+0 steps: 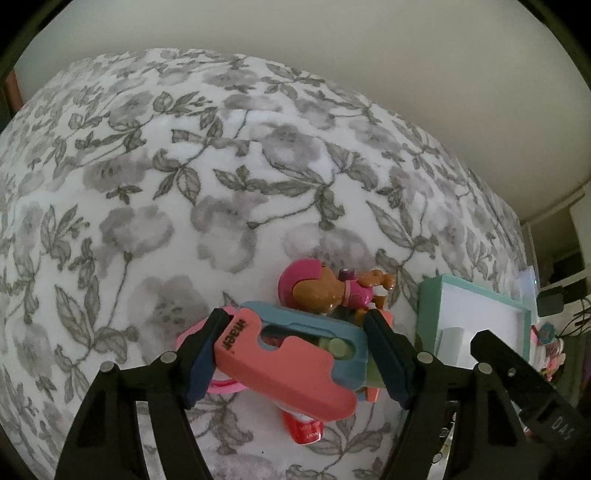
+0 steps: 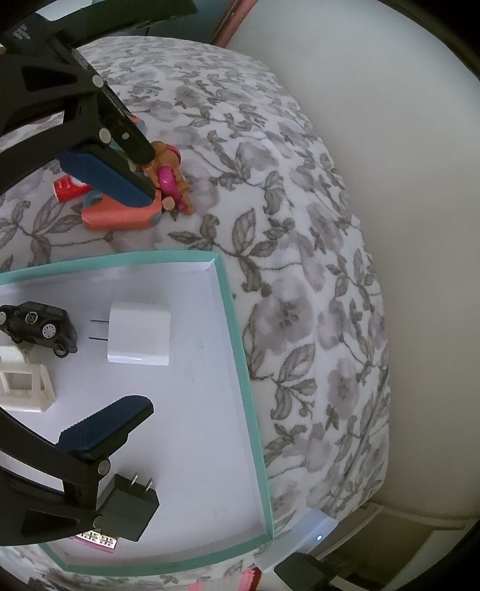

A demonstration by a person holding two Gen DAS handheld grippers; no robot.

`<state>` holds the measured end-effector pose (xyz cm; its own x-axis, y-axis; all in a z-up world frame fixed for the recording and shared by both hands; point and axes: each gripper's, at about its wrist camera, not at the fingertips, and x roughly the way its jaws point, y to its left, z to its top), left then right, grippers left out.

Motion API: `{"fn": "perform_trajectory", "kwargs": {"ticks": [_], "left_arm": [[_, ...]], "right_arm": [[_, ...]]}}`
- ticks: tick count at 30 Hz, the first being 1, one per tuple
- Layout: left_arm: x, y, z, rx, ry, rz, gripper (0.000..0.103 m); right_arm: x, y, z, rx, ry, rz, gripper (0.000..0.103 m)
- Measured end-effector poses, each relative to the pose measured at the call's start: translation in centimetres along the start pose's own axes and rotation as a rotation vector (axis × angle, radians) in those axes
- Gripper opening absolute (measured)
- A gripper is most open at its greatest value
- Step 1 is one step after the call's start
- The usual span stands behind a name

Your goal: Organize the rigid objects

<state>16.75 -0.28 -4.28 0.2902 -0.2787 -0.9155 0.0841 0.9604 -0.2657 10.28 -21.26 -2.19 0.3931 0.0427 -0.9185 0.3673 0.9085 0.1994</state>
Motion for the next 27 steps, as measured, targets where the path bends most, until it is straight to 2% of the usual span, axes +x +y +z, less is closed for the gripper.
{"fn": "perform_trajectory", "kwargs": {"ticks": [5,11,20,27], "left_arm": [[-0.7,0.8,0.2,-0.045,-0.003,-0.041,0.076],[-3.2,1.3,0.9,-0.064,-0.059,-0.055,0.076],[-6.6,5.1,1.8,-0.152,-0.151,0.071,0.076],[-6.8,8.2,1.4,-0.196,-0.139,0.144,0.076]], "right_arm": [[-0.1,0.3,0.0,-0.013,-0.003,0.003,0.103],[-0.7,1.3,0.0,-0.037,-0.023,0.026,0.103],[-0.2,4.4,-1.0,-0.115,0.000,0.072,0.103],[1.1,8.2,-2.9,-0.206,0.036,0.122,0.103]]}}
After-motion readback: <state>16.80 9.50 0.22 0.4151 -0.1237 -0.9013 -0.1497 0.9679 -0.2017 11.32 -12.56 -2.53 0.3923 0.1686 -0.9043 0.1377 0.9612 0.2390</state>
